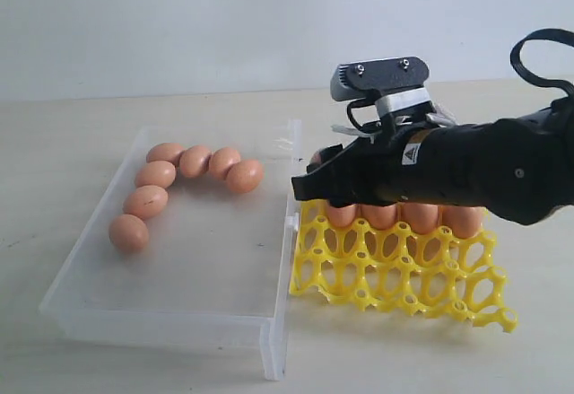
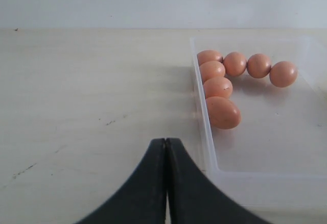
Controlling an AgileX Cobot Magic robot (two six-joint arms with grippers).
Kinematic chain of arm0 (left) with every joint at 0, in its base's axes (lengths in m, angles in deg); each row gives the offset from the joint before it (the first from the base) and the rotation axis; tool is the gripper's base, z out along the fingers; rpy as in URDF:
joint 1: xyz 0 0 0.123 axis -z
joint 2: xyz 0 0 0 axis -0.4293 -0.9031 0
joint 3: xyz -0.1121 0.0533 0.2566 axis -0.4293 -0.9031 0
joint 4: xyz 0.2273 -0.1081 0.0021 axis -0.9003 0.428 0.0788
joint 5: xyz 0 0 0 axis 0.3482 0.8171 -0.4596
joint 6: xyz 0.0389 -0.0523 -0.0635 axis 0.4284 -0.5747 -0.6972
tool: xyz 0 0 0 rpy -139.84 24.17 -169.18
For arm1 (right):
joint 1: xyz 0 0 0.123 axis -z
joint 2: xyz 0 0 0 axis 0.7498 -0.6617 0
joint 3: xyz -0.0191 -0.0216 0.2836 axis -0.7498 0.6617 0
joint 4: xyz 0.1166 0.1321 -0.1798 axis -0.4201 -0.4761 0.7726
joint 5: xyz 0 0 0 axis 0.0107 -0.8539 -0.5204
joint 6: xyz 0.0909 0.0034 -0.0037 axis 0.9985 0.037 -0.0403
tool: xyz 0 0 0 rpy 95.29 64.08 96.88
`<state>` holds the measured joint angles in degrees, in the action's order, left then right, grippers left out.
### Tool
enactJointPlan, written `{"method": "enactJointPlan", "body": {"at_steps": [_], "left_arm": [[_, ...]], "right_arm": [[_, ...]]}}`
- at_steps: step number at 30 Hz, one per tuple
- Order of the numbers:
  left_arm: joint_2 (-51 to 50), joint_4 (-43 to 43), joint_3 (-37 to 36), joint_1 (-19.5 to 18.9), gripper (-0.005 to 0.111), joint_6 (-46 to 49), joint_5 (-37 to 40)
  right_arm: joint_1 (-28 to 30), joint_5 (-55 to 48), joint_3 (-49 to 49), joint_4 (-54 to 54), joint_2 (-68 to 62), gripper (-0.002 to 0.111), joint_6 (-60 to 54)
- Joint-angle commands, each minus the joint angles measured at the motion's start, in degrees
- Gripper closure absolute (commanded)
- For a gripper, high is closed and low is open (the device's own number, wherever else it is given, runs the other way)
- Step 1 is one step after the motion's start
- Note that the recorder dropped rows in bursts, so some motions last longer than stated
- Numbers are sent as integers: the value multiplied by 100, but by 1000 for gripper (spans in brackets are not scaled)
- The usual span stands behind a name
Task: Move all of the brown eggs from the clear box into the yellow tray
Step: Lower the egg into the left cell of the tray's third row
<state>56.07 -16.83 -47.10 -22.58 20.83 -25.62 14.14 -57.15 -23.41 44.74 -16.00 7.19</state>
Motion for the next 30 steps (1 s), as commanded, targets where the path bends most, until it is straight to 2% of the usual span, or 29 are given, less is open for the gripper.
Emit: {"method": "enactJointPlan", "body": {"at_steps": [1, 11, 25, 27, 30], "left_arm": [[32, 14, 23, -6, 107, 12, -22], [32, 14, 23, -6, 107, 12, -22], [32, 14, 23, -6, 107, 12, -22], [32, 14, 23, -6, 107, 12, -22], [32, 14, 23, -6, 107, 12, -22]], "right_arm": [[55, 213, 144, -182, -157, 108, -128], [215, 179, 157, -220, -706, 108, -164], [215, 250, 286, -273, -728, 108, -164], [215, 237, 286, -273, -728, 105, -164], [215, 217, 286, -282, -728, 94, -164]]}}
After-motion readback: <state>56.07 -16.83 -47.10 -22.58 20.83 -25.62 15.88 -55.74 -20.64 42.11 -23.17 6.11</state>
